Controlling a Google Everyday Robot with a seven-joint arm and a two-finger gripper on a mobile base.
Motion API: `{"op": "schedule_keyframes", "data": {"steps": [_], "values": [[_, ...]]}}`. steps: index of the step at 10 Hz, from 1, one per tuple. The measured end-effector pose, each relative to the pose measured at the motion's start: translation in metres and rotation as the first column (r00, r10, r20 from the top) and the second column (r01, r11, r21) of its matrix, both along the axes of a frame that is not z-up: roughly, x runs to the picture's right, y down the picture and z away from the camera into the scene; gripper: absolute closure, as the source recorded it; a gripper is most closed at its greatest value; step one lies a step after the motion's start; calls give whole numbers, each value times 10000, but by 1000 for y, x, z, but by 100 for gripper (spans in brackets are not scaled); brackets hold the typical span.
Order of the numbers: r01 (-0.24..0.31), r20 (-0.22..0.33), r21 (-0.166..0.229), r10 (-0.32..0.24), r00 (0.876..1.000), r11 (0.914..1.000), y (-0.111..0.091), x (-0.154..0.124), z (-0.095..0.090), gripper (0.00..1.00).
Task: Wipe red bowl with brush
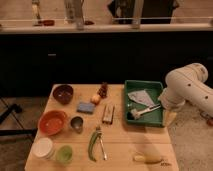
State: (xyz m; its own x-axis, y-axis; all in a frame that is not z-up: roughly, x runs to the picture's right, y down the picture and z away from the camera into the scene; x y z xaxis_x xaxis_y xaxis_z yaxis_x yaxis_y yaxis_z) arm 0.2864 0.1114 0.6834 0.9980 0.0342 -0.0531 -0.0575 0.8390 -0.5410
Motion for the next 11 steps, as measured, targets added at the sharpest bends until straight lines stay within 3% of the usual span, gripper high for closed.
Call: {"op": "schedule_keyframes", "data": {"steps": [3, 5, 7, 9, 11], "values": [[163, 223, 215, -168, 9996, 9996, -4, -4, 0, 20], [800, 811, 673, -854, 9930, 9945, -16, -18, 9, 20], [1834, 1691, 1250, -2031, 9645, 9751, -33, -41, 32, 20], [2289, 2117, 1477, -2569, 9430, 9622, -33, -47, 44, 20], [2530, 2209, 1466, -2809, 9340, 9563, -32, -49, 51, 20]]}}
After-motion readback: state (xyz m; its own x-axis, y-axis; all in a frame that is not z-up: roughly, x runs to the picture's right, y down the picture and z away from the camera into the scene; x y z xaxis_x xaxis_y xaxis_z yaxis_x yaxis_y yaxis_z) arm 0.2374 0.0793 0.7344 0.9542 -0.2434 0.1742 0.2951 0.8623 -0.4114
